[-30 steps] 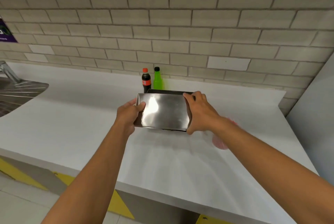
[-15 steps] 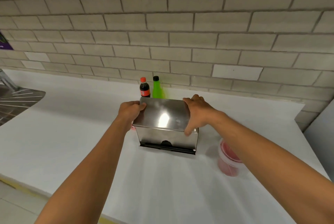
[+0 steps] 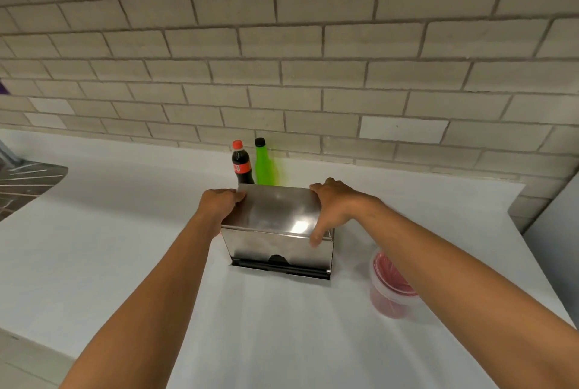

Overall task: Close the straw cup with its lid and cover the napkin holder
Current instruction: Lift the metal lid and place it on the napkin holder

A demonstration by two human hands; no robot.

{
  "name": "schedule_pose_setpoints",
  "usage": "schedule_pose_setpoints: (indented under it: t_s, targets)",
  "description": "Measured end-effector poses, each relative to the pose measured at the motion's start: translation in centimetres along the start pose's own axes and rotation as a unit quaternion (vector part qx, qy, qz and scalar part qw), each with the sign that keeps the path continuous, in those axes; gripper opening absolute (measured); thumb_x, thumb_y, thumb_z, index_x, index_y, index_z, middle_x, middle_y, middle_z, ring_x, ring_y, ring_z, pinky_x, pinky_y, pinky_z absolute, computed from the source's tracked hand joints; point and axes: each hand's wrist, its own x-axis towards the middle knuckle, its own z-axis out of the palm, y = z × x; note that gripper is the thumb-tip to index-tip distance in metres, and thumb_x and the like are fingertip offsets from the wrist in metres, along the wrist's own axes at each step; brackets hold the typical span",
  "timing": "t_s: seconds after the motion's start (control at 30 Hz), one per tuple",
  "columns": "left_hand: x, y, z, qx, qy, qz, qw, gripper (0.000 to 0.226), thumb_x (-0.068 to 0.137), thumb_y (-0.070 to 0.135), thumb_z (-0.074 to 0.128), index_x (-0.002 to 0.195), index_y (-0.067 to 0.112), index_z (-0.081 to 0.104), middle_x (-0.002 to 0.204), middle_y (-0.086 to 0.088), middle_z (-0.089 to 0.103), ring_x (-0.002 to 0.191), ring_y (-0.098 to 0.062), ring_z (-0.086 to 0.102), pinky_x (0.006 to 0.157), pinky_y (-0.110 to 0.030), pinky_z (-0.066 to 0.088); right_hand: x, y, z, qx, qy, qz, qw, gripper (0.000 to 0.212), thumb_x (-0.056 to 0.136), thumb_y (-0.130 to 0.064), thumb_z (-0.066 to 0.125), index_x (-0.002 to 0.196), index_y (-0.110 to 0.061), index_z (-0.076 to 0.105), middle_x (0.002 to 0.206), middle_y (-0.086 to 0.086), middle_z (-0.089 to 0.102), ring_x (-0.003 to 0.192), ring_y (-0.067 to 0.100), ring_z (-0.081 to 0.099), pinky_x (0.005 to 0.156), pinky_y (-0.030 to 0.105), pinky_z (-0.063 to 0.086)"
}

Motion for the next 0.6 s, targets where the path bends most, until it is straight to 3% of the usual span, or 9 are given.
schedule_pose_setpoints:
  t_s: [0.17,0.23,0.33,0.47,0.6]
  targets:
    - [0.0,-0.6,0.5,0.021,0.036,0.011,0.999,0.017,0.086,0.029,0.084,0.086,0.014,0.077,0.100,-0.013,0.076,0.099,-0.035,0.071,0.100,-0.049,0.057,0.1,0.2,0.2,0.012,-0.003,0.002,1.000,0.130,0.038,-0.062,0.096,0.149,-0.022,0.041,0.131,0.001,0.045,0.119,0.023,0.051,0.099,0.041,0.054]
    - [-0.2,-1.0,0.6,0.038,0.038,0.025,0.998,0.019,0.088,0.034,0.082,0.091,0.016,0.080,0.105,-0.012,0.077,0.101,-0.035,0.072,0.100,-0.049,0.057,0.0,0.3,0.2,0.021,-0.005,0.002,1.000,0.127,0.042,-0.061,0.097,0.149,-0.022,0.041,0.130,0.001,0.046,0.117,0.022,0.052,0.098,0.041,0.055]
    - [-0.9,-1.5,0.6,0.074,0.047,0.050,0.995,0.039,0.092,0.043,0.076,0.115,0.012,0.079,0.112,-0.009,0.076,0.106,-0.033,0.070,0.101,-0.046,0.056,-0.6,0.2,0.3,0.037,-0.005,0.004,0.999,0.130,0.047,-0.060,0.097,0.154,-0.022,0.035,0.140,0.003,0.044,0.126,0.024,0.050,0.102,0.042,0.052]
    - [-2.2,-2.2,0.2,0.134,0.036,0.092,0.986,0.039,0.095,0.050,0.067,0.097,0.012,0.077,0.106,-0.011,0.077,0.108,-0.035,0.070,0.099,-0.048,0.056,-2.4,0.1,1.1,0.044,0.029,0.016,0.998,0.130,0.049,-0.061,0.096,0.155,-0.021,0.032,0.141,0.005,0.043,0.128,0.025,0.046,0.103,0.043,0.051]
    - [-4.6,-2.4,0.0,0.174,0.046,0.108,0.978,0.066,0.095,0.047,0.069,0.146,0.006,0.057,0.141,-0.012,0.064,0.128,-0.033,0.060,0.103,-0.042,0.048,-5.5,0.6,1.9,0.060,0.063,0.030,0.996,0.132,0.055,-0.057,0.096,0.160,-0.021,0.025,0.151,0.008,0.039,0.138,0.027,0.039,0.108,0.043,0.047]
